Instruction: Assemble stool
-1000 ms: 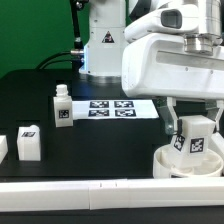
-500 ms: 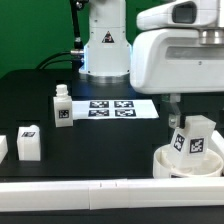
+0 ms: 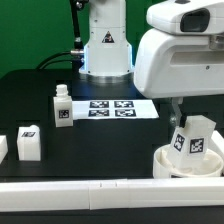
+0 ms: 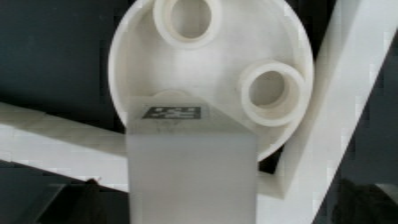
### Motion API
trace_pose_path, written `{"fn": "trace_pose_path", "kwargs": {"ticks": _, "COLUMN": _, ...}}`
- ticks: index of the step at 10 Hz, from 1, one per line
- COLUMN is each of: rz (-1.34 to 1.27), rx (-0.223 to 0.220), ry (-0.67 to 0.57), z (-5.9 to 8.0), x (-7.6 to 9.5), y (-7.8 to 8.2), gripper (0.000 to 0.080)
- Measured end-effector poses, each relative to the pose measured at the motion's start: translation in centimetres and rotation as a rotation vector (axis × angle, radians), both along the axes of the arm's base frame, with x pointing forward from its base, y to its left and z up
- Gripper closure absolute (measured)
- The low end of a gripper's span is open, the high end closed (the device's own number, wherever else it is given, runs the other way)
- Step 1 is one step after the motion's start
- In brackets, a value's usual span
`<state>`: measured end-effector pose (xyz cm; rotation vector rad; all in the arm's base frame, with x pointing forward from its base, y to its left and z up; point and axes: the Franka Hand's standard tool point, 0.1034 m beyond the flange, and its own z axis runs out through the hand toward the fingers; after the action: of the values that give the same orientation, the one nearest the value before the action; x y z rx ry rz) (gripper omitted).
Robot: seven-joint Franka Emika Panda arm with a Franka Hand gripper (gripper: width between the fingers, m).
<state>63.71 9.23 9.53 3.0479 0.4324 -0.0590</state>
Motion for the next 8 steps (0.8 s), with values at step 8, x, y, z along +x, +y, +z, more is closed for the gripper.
{"fn": "trace_pose_path", "kwargs": {"ticks": 8, "rz": 0.752, "rx": -0.037, "ry": 0.037, "z": 0.55, "x": 0.59, "y": -0.61, "gripper": 0.015}}
